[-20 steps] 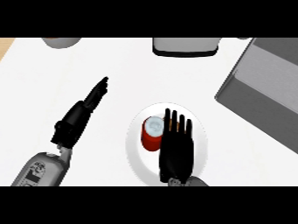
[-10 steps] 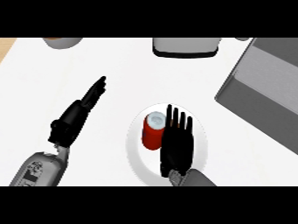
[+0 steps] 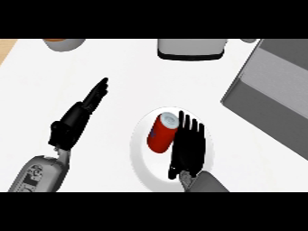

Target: Pick the croissant from the plate and place it in the cardboard box

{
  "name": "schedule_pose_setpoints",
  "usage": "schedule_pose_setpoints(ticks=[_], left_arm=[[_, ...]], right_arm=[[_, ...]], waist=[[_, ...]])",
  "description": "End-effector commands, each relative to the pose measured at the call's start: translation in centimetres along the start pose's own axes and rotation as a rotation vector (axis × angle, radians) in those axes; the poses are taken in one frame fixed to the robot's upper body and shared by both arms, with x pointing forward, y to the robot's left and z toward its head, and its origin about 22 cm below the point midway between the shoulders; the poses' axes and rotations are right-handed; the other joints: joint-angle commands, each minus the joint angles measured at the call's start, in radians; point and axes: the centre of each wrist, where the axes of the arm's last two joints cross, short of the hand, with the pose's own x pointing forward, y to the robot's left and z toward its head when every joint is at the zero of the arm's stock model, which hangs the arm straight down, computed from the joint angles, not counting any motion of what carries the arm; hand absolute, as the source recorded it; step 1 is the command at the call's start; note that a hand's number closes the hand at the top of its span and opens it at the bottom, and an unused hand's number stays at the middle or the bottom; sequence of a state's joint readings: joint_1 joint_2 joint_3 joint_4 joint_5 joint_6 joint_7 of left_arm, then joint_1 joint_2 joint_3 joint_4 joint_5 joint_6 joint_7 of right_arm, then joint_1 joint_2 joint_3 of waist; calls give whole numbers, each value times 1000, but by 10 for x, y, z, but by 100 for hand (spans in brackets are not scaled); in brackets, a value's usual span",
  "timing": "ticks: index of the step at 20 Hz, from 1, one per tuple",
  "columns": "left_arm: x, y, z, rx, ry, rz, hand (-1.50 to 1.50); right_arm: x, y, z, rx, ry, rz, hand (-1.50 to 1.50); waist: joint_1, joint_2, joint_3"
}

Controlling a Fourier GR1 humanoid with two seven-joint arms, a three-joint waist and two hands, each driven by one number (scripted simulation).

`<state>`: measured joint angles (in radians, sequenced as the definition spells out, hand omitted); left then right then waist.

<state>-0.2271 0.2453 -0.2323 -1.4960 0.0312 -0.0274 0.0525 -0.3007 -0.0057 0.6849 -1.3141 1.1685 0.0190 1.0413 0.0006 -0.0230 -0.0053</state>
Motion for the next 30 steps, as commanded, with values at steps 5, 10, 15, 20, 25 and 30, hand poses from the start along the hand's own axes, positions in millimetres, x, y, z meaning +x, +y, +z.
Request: schedule_pose_setpoints(ticks=[5, 10, 15, 20, 25, 30], left_arm=[[4, 7, 3, 7, 3, 7, 0], [19, 7, -11, -11, 9, -4, 0], [8, 7, -5, 15, -10, 0, 0], [-11, -21, -7, 11, 5, 14, 0], [9, 8, -8, 11, 1, -21, 0], [-8, 0, 16, 25, 23, 0, 0]], right_arm=[[-18, 33, -8, 58, -2, 128, 150], [-35, 11, -39, 24, 35, 56, 150], [-122, -48, -100, -28, 109, -153, 150], [-112, -64, -106, -175, 124, -108, 150], [-99, -102, -83, -312, 123, -66, 150], [-103, -142, -31, -366, 69, -113, 150]], waist=[[3, 23, 5], [-1, 24, 6], [-6, 26, 6], [-5, 24, 5], [-9, 19, 5], [-11, 17, 4]])
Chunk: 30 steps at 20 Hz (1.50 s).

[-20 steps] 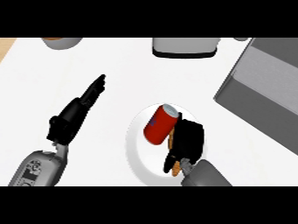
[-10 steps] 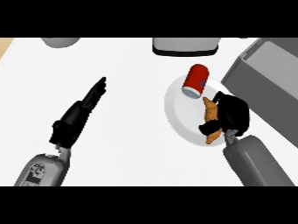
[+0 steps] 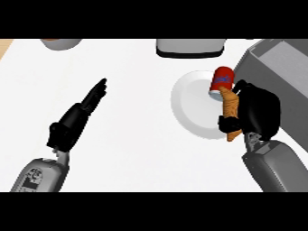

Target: Pick the croissant from the plate and place it in the cardboard box

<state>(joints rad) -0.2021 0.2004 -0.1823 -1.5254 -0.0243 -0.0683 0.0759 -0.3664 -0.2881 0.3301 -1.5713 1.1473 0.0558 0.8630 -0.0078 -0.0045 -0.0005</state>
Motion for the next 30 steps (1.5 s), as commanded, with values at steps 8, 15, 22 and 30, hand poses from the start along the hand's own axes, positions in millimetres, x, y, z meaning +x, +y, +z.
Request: schedule_pose_setpoints(ticks=[8, 15, 22, 30], left_arm=[[7, -10, -2, -3, -3, 3, 0], [-3, -5, 8, -2, -5, -2, 0], [15, -4, -1, -20, -12, -14, 0], [-22, -7, 14, -21, -16, -7, 0]], right_arm=[[14, -112, 61, -233, -14, -167, 150], [3, -148, 21, -272, 99, -224, 150], [-16, -169, -19, -331, 167, -243, 150], [-40, -166, -77, -328, 193, -293, 150]], waist=[[1, 0, 0], [11, 3, 0], [13, 4, 0], [17, 7, 0]])
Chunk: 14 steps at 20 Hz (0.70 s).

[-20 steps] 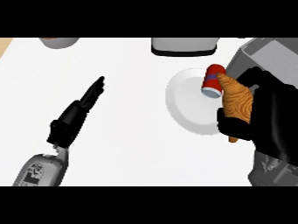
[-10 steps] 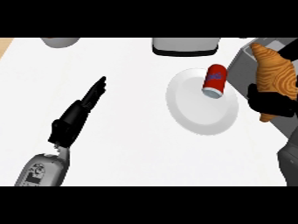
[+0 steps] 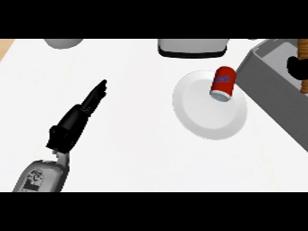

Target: Pick the croissant from the plate and place it in the cardboard box

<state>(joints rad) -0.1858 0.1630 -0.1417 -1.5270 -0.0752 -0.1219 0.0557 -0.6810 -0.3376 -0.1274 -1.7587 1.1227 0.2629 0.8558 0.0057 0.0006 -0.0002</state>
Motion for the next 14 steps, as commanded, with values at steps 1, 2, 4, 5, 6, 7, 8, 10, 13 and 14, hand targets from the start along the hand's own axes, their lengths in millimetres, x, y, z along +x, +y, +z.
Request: schedule_pose_setpoints(ticks=[1, 2, 4, 5, 6, 7, 8, 10, 13, 14], left_arm=[[-8, -13, 8, 0, -5, 5, 0], [-1, 2, 4, -15, 4, 21, 0], [11, -7, 0, -2, -12, 13, 0], [12, 1, -11, -6, -2, 11, 0], [-3, -1, 0, -21, 3, 7, 0], [13, -6, -12, -4, -22, 2, 0], [9, 14, 2, -6, -4, 21, 0], [10, -6, -18, 19, 4, 21, 0], [22, 12, -25, 1, -11, 18, 0], [6, 10, 4, -9, -9, 14, 0]], right_arm=[[-11, 0, -20, -22, 17, -40, 150], [-13, 4, -31, -14, 29, -42, 150], [-21, 14, -50, -28, 55, -31, 150], [-21, 11, -55, -21, 64, -9, 150], [-11, -7, -59, -26, 51, -4, 150], [-24, 22, -72, -37, 69, 47, 150], [-26, 23, -71, -39, 71, 63, 150], [-45, 36, -77, -16, 60, 79, 150], [-50, 51, -91, 19, 67, 126, 150], [-58, 51, -92, 25, 76, 128, 150]], waist=[[-1, 0, 0], [0, 0, 0], [2, 1, 0], [-1, 1, 0], [0, 0, 0], [6, 3, 0], [6, 1, 0], [0, 3, 0], [5, 4, 0], [7, 1, 0]])
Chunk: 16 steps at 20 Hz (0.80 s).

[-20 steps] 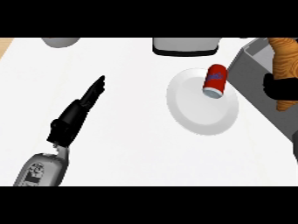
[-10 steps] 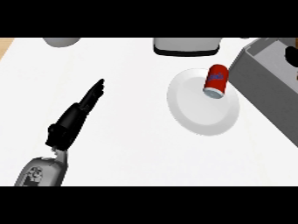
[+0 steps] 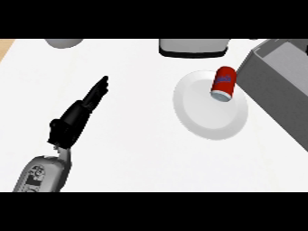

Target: Pick the croissant from the plate and place it in the cardboard box

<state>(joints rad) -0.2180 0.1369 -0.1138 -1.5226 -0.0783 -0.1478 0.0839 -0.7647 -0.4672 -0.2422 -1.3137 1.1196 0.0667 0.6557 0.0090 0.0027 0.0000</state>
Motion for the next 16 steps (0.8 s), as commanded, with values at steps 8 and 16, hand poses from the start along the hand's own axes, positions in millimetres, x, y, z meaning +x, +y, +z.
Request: schedule_pose_setpoints(ticks=[8, 16], left_arm=[[6, 0, 2, -15, -14, -2, 0], [17, -16, -3, -24, -5, -10, 0]], right_arm=[[-26, 88, -24, 115, 92, 4, 150], [-77, 115, -35, 187, 196, -197, -150]], waist=[[19, 5, 1], [25, 8, 2]])
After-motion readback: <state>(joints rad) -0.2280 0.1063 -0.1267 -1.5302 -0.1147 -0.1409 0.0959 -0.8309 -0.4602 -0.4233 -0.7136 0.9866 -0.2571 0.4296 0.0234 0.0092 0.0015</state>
